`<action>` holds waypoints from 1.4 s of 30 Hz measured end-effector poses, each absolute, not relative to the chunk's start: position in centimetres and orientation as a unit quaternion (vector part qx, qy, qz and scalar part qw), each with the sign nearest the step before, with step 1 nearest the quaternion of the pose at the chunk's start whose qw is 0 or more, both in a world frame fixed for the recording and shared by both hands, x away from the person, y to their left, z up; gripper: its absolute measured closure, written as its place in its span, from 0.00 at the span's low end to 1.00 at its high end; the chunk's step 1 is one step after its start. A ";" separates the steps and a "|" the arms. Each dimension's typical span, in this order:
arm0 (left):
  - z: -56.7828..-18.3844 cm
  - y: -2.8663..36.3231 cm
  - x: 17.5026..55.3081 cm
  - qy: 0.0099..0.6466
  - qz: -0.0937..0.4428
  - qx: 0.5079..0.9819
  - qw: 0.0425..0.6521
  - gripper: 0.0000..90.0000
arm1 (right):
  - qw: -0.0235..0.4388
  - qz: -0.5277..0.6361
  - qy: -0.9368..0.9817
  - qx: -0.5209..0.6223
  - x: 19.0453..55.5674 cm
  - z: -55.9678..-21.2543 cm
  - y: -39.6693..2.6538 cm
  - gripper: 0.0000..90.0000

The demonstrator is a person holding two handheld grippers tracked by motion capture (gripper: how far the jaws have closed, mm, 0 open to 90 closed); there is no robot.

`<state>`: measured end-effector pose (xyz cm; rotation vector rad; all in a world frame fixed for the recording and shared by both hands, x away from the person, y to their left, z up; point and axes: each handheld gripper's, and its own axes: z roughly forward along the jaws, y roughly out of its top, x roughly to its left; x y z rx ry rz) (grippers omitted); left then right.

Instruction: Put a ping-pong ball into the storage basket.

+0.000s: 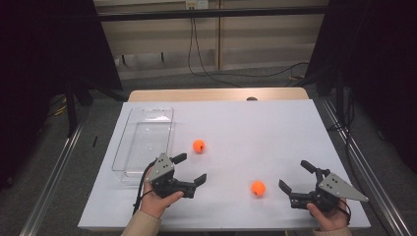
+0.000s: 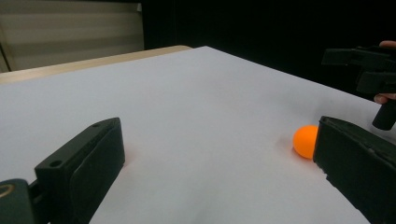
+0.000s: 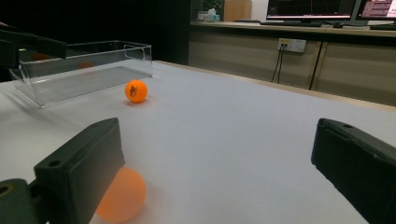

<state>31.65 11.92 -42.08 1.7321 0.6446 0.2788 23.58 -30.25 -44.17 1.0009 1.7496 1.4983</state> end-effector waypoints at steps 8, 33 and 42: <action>-42.2 11.1 31.9 0.273 0.108 0.750 0.593 0.02 | 0.310 0.568 0.661 0.380 23.6 -44.2 -30.3 0.02; -42.4 9.2 32.2 0.259 0.093 0.763 0.585 0.03 | 0.308 0.571 0.660 0.379 23.6 -44.1 -30.3 0.02; -42.5 8.8 32.3 0.255 0.091 0.766 0.583 0.03 | 0.309 0.570 0.660 0.380 23.6 -44.1 -30.3 0.02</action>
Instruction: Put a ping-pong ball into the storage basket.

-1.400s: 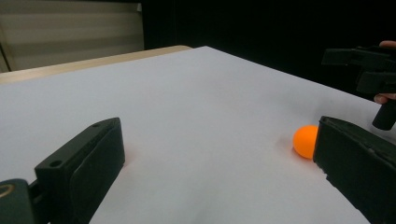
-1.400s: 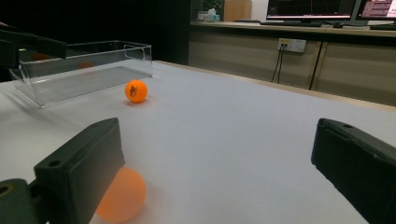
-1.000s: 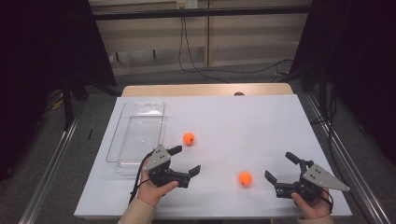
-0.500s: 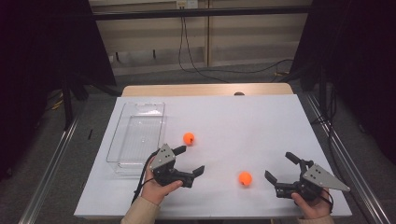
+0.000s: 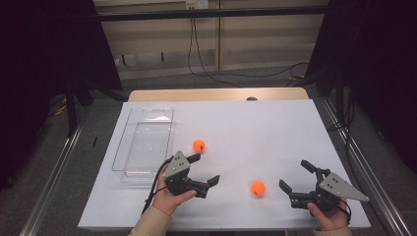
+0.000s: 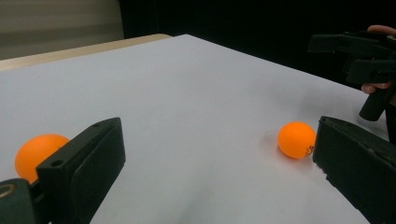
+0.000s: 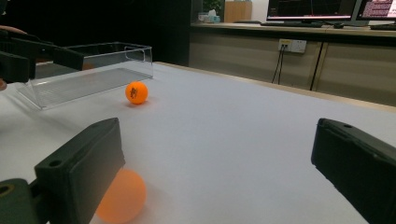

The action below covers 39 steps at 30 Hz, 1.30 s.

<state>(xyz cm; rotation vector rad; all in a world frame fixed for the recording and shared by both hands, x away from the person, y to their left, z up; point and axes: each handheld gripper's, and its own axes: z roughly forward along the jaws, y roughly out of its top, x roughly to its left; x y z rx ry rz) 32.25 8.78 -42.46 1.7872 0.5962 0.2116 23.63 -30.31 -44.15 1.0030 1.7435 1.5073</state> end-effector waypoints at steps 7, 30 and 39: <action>-42.4 8.4 32.3 0.255 0.090 0.767 0.582 0.03 | 0.309 0.570 0.659 0.381 23.6 -44.2 -30.3 0.02; -42.6 6.9 32.4 0.244 0.077 0.780 0.571 0.03 | 0.309 0.571 0.657 0.383 23.6 -44.1 -30.4 0.02; -42.7 6.3 32.5 0.240 0.073 0.783 0.570 0.03 | 0.309 0.571 0.657 0.383 23.6 -44.1 -30.4 0.02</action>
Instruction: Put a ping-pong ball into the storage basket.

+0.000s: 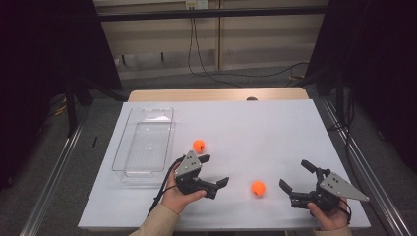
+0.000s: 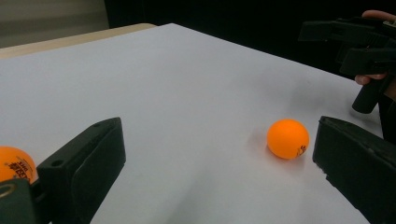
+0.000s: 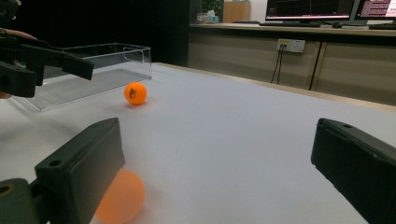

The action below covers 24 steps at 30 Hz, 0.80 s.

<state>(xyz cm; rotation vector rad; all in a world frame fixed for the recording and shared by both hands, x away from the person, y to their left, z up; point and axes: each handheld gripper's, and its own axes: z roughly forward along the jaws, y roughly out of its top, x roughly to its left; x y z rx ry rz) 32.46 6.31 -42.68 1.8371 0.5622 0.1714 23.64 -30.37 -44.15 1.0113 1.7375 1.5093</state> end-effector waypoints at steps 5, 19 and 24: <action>-42.7 6.0 32.5 0.240 0.069 0.785 0.567 0.03 | 0.308 0.571 0.657 0.383 23.6 -44.2 -30.4 0.02; -42.8 5.1 32.6 0.233 0.059 0.791 0.563 0.03 | 0.308 0.572 0.657 0.383 23.7 -44.1 -30.4 0.02; -42.8 4.6 32.6 0.229 0.056 0.793 0.562 0.03 | 0.309 0.572 0.656 0.383 23.7 -44.2 -30.4 0.02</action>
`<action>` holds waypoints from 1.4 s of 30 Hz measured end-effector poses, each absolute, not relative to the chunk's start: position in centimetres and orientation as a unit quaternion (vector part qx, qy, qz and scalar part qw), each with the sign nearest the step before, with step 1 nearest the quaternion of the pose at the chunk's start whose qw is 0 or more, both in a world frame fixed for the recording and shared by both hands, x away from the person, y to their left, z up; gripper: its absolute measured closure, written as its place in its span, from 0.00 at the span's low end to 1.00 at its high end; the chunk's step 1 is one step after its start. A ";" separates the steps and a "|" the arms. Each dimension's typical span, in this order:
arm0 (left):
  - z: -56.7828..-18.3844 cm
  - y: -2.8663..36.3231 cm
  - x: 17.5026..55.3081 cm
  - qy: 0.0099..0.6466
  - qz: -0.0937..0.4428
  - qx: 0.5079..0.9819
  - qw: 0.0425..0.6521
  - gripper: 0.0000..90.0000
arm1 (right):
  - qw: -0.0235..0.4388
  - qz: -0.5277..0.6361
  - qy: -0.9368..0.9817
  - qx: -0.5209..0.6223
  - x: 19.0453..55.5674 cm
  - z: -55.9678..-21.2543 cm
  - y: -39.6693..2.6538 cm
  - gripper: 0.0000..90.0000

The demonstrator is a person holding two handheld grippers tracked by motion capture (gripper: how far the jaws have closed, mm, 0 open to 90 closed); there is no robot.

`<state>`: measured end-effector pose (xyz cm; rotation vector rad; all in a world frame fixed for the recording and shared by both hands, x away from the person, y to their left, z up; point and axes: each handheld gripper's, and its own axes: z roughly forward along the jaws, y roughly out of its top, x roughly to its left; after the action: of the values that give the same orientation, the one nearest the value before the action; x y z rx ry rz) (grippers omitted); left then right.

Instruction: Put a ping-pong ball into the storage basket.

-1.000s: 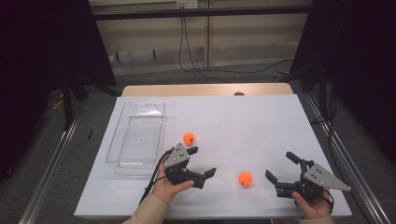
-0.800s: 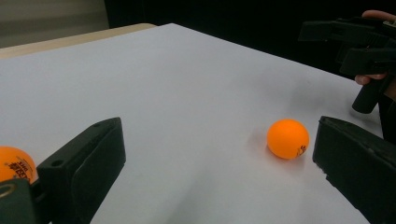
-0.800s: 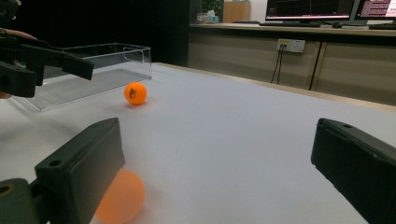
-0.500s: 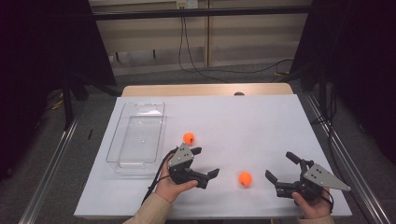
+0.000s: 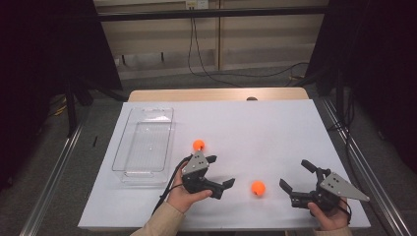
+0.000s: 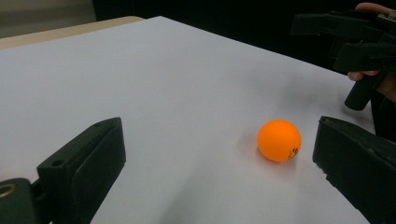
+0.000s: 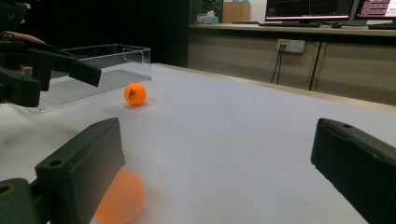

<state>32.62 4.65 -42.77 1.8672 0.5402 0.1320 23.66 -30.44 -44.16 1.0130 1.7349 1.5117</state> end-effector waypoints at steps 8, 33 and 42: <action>-42.9 4.3 32.7 0.229 0.053 0.796 0.558 0.03 | 0.308 0.572 0.656 0.384 23.7 -44.2 -30.5 0.02; -43.0 2.6 32.7 0.218 0.041 0.805 0.551 0.03 | 0.306 0.574 0.654 0.386 23.7 -44.2 -30.5 0.02; -43.0 1.9 32.6 0.214 0.036 0.808 0.548 0.03 | 0.305 0.575 0.654 0.386 23.7 -44.2 -30.5 0.02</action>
<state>32.64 1.90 -42.98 1.9143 0.5060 0.0842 23.69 -30.46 -44.19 1.0227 1.7308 1.5211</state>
